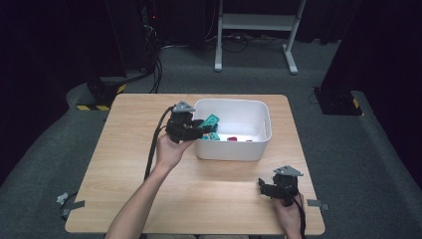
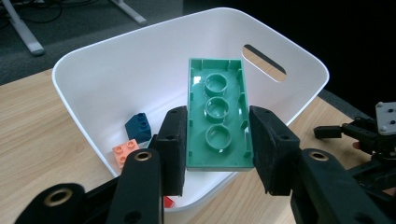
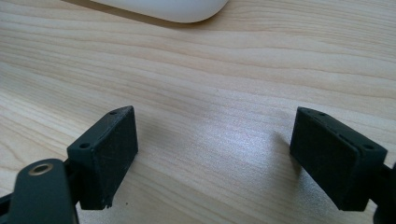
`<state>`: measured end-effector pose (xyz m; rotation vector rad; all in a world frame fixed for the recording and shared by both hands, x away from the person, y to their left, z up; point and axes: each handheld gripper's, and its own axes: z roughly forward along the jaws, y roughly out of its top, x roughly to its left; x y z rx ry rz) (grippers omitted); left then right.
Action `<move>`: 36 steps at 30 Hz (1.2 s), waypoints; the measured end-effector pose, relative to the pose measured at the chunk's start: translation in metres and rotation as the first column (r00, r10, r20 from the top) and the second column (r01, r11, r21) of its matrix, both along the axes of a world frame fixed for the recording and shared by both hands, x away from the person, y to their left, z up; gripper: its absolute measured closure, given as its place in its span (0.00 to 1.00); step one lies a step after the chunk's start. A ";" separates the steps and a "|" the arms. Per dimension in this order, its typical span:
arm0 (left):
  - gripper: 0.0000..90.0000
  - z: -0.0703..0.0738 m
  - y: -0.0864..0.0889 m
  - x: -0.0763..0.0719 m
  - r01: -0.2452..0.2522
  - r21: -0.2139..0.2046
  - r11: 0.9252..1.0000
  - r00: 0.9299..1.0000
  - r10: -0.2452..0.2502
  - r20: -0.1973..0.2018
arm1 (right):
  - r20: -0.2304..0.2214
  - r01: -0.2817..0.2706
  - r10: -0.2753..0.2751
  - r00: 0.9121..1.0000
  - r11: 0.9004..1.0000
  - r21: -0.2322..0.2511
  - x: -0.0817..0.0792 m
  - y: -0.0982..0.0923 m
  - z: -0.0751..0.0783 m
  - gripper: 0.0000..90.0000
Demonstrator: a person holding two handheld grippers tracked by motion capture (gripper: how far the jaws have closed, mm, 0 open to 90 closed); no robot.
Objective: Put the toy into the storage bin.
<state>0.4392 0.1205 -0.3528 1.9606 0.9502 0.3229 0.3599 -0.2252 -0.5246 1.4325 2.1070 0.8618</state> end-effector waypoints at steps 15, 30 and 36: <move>0.64 -0.017 -0.018 0.017 -0.022 0.044 0.999 0.999 0.023 -0.036 | 0.000 0.000 0.000 1.000 1.000 0.000 0.000 0.000 0.000 0.17; 0.49 -0.016 -0.017 0.010 -0.058 0.070 0.996 0.998 0.059 -0.014 | 0.000 0.000 0.000 1.000 1.000 0.000 0.000 0.000 0.000 0.17; 0.48 -0.014 -0.010 0.005 -0.066 0.066 0.996 0.998 0.066 -0.004 | 0.000 0.000 0.000 1.000 1.000 0.000 0.000 0.000 0.000 0.17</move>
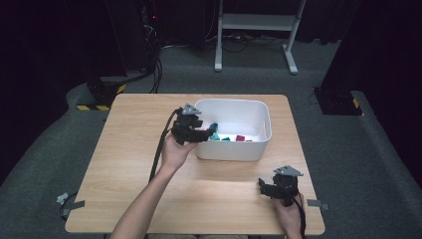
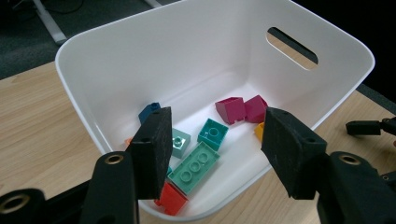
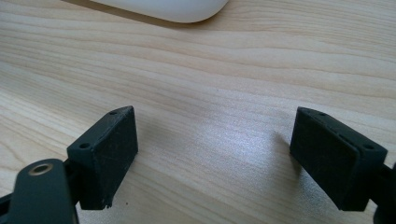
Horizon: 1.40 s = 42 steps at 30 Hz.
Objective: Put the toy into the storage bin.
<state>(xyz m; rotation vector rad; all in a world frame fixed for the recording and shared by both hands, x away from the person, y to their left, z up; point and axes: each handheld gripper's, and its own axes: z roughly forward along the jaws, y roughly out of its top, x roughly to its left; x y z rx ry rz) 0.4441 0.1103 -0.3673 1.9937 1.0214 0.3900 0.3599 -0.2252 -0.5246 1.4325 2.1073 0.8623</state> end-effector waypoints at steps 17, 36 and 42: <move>0.46 0.004 0.020 -0.014 -0.015 -0.022 1.000 1.000 0.015 0.024 | 0.000 0.000 0.000 1.000 1.000 0.000 0.000 0.000 0.000 0.17; 0.46 0.004 0.045 -0.028 -0.043 -0.060 0.997 0.998 0.045 0.038 | 0.000 0.000 0.000 1.000 1.000 0.000 0.000 0.000 0.000 0.17; 0.46 0.003 0.048 -0.033 -0.042 -0.069 0.997 0.998 0.045 0.042 | 0.000 0.000 0.000 1.000 1.000 0.000 0.000 0.000 0.000 0.17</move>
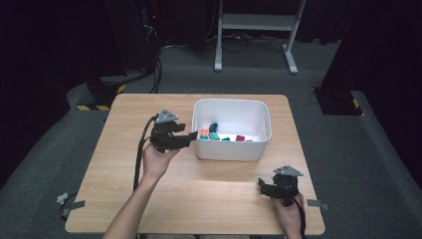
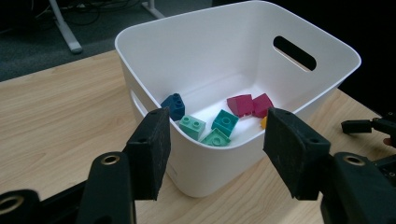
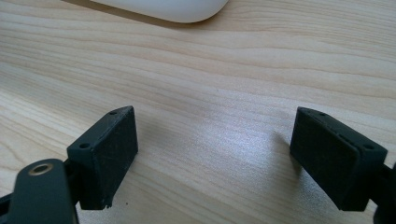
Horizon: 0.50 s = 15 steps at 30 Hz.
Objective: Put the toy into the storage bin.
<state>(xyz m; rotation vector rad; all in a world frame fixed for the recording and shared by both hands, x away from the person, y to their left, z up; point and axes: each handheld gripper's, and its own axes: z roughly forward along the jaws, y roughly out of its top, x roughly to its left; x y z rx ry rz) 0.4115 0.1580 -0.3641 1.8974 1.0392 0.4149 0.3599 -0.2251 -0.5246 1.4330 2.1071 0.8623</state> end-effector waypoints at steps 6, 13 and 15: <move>0.46 -0.003 0.005 -0.006 -0.004 0.003 1.000 1.000 0.004 0.000 | 0.000 0.000 0.000 1.000 1.000 0.000 0.000 0.000 0.000 0.17; 0.46 -0.005 0.011 -0.012 -0.013 0.010 1.000 1.000 0.013 0.003 | 0.000 0.000 0.000 1.000 1.000 0.000 0.000 0.000 0.000 0.17; 0.46 -0.006 0.013 -0.014 -0.015 0.016 1.000 1.000 0.015 0.004 | 0.000 0.000 0.000 1.000 1.000 0.000 0.000 0.000 0.000 0.17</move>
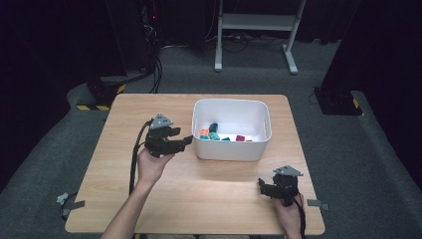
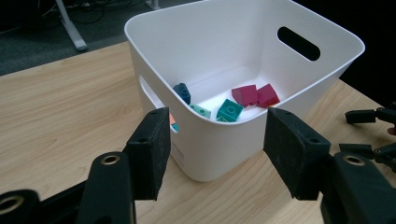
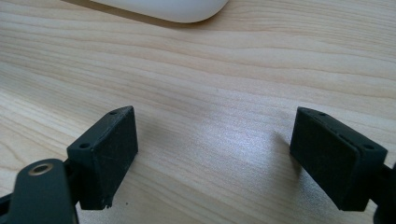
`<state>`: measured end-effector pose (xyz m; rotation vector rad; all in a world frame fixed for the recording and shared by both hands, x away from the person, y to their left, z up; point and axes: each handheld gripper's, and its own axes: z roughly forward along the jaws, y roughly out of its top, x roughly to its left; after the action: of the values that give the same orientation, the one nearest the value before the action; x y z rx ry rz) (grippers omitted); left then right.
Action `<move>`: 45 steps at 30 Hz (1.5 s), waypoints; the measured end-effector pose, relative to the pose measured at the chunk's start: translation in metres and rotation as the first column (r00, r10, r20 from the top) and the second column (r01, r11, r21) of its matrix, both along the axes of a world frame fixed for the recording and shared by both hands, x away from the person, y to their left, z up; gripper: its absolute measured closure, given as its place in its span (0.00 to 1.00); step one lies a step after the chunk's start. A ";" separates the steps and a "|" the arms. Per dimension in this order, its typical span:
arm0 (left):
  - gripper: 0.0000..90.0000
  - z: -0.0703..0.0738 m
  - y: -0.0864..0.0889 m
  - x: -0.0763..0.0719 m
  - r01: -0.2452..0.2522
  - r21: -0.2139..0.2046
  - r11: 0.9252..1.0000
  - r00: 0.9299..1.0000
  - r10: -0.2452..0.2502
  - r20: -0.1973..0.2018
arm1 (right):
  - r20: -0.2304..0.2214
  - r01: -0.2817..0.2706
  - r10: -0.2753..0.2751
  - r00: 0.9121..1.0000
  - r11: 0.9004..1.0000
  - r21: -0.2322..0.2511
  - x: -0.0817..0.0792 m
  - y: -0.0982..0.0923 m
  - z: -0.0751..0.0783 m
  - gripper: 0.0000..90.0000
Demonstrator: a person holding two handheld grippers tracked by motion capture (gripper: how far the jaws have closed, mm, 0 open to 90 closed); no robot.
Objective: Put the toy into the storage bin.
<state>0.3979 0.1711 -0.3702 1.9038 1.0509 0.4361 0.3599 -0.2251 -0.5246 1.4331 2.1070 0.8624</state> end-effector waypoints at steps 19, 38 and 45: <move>0.46 -0.001 0.021 -0.020 -0.041 -0.004 0.999 0.999 0.041 0.031 | 0.000 0.000 0.000 1.000 1.000 0.000 0.000 0.000 0.000 0.17; 0.47 -0.012 0.043 -0.037 -0.083 -0.017 0.996 0.996 0.083 0.024 | 0.000 0.000 0.000 1.000 1.000 0.000 0.000 0.000 0.000 0.17; 0.47 -0.017 0.048 -0.043 -0.093 -0.017 0.996 0.995 0.094 0.023 | 0.000 0.000 0.000 1.000 1.000 0.000 0.000 0.000 0.000 0.17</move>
<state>0.3552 0.2192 -0.3869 1.8366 1.1278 0.5007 0.3599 -0.2251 -0.5246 1.4334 2.1070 0.8625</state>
